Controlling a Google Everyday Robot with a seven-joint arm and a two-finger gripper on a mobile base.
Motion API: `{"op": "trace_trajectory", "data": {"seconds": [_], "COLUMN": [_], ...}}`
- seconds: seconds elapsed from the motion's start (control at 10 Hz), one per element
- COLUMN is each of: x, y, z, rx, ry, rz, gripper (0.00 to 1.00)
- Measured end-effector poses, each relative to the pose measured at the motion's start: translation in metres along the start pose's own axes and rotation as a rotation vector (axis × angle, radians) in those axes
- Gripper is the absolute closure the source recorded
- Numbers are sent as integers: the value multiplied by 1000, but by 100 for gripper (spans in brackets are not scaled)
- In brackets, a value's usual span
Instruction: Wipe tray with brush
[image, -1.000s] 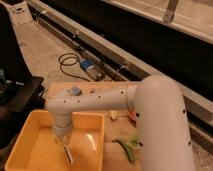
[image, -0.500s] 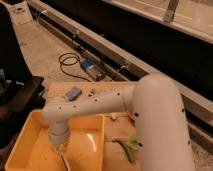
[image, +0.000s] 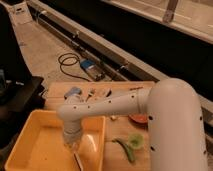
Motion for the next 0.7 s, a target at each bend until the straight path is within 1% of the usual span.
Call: {"op": "trace_trajectory", "data": {"seconds": [0.2, 0.5, 0.7], "x": [17, 45, 53], "y": [7, -8, -20], "z": [-4, -4, -4], "rx": [-8, -7, 0], "ry": [12, 34, 46], "rz": [-24, -87, -122], "gripper": [100, 100, 100]}}
